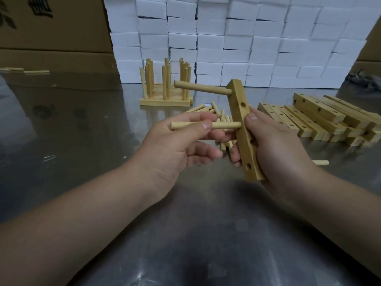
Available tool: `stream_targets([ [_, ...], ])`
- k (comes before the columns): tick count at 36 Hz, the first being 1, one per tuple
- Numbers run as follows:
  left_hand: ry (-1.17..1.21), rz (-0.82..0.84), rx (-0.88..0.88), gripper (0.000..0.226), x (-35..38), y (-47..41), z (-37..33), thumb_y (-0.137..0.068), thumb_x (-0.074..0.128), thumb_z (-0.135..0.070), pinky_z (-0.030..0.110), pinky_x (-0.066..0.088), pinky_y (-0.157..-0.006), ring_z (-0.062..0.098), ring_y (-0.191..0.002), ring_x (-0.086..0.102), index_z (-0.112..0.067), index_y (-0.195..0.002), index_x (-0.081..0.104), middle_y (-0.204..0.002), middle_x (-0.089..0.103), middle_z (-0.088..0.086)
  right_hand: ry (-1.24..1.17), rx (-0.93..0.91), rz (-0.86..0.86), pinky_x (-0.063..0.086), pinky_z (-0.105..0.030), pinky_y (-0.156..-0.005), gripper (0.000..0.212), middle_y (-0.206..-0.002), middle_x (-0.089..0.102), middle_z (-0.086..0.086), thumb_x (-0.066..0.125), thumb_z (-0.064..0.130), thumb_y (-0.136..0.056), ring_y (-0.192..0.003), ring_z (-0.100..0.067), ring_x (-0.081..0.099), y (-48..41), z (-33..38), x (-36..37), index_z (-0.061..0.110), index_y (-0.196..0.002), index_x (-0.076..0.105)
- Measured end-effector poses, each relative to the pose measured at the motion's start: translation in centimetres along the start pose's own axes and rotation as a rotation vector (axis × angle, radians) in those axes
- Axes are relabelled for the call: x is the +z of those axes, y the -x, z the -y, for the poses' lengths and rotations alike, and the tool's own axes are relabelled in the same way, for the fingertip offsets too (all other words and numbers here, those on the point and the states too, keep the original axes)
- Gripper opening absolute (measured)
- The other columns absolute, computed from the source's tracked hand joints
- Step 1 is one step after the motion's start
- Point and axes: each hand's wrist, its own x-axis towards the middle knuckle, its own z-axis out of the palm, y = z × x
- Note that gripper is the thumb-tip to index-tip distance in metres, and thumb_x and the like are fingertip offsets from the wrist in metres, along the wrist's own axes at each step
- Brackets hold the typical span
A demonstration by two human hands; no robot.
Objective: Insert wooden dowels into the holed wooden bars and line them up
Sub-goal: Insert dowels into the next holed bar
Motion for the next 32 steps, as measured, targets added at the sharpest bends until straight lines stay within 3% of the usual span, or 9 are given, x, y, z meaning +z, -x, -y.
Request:
stream_targets([
  [4, 0.030, 0.037, -0.069, 0.027, -0.13, -0.04, -0.19, -0.079, 0.054, -0.030, 0.023, 0.053, -0.054, 0.016, -0.056, 0.064, -0.010, -0.093, 0.063, -0.077, 0.071, 0.006, -0.019, -0.002, 0.003, 0.045, -0.024, -0.043, 0.028, -0.057, 0.062, 0.002, 0.033, 0.023, -0.101, -0.046, -0.013, 0.051, 0.02, 0.18, -0.09, 0.017, -0.101, 0.060],
  [7, -0.078, -0.006, -0.080, 0.022, -0.16, -0.07, -0.06, -0.092, 0.042, -0.017, 0.022, 0.051, -0.053, 0.014, -0.053, 0.061, -0.012, -0.094, 0.064, -0.076, 0.072, 0.004, 0.002, -0.008, 0.005, 0.045, -0.023, -0.043, 0.026, -0.055, 0.062, 0.004, 0.034, 0.023, -0.101, -0.045, -0.011, 0.052, 0.01, 0.19, -0.18, 0.023, -0.101, 0.060],
  [13, -0.449, -0.100, 0.024, 0.020, -0.57, -0.30, 0.21, -0.091, 0.052, -0.018, 0.013, 0.040, -0.045, 0.003, -0.042, 0.047, -0.028, -0.085, 0.068, -0.056, 0.061, -0.009, 0.070, -0.038, 0.040, 0.045, -0.024, -0.044, 0.033, -0.066, 0.066, -0.001, 0.035, 0.023, -0.101, -0.046, -0.012, 0.051, 0.03, 0.34, -0.40, 0.033, -0.087, 0.063],
  [15, -0.601, -0.121, 0.080, 0.017, -0.70, -0.29, 0.37, -0.086, 0.057, -0.027, 0.010, 0.036, -0.043, -0.001, -0.042, 0.043, -0.035, -0.076, 0.067, -0.050, 0.055, -0.012, 0.094, -0.059, 0.055, 0.044, -0.023, -0.043, 0.032, -0.067, 0.066, -0.001, 0.034, 0.023, -0.101, -0.046, -0.011, 0.050, 0.16, 0.42, -0.32, 0.031, -0.091, 0.063],
  [18, -0.738, -0.132, 0.155, 0.022, -0.52, 0.00, 0.52, -0.080, 0.064, -0.031, 0.007, 0.035, -0.045, -0.004, -0.050, 0.049, -0.043, -0.062, 0.063, -0.059, 0.061, -0.013, 0.137, -0.097, 0.074, 0.043, -0.022, -0.042, 0.030, -0.063, 0.064, 0.001, 0.032, 0.020, -0.101, -0.044, -0.011, 0.049, 0.38, 0.53, -0.11, 0.029, -0.099, 0.061],
  [23, -0.896, -0.091, 0.273, 0.024, -0.57, 0.31, 0.27, -0.079, 0.060, -0.036, 0.009, 0.040, -0.055, -0.002, -0.066, 0.056, -0.054, -0.063, 0.059, -0.076, 0.062, -0.020, 0.171, -0.111, 0.112, 0.043, -0.022, -0.043, 0.035, -0.053, 0.059, 0.009, 0.031, 0.022, -0.102, -0.045, -0.011, 0.048, 0.53, 0.61, -0.28, 0.035, -0.125, 0.054],
  [27, -0.896, -0.068, 0.281, 0.021, -0.69, 0.49, 0.15, -0.074, 0.050, -0.047, 0.018, 0.043, -0.057, 0.006, -0.073, 0.055, -0.066, -0.067, 0.056, -0.080, 0.063, -0.015, 0.218, -0.154, 0.113, 0.042, -0.022, -0.045, 0.038, -0.056, 0.060, 0.009, 0.031, 0.024, -0.101, -0.045, -0.010, 0.047, 0.65, 0.47, -0.23, 0.040, -0.130, 0.050],
  [32, -0.811, -0.046, 0.303, 0.029, -0.75, 0.45, 0.41, -0.084, 0.054, -0.035, 0.023, 0.043, -0.061, 0.015, -0.079, 0.057, -0.060, -0.070, 0.062, -0.084, 0.065, 0.003, 0.263, -0.218, 0.096, 0.039, -0.017, -0.041, 0.039, -0.060, 0.062, 0.012, 0.032, 0.026, -0.101, -0.043, -0.006, 0.046, 0.86, 0.38, -0.14, 0.040, -0.135, 0.044],
])
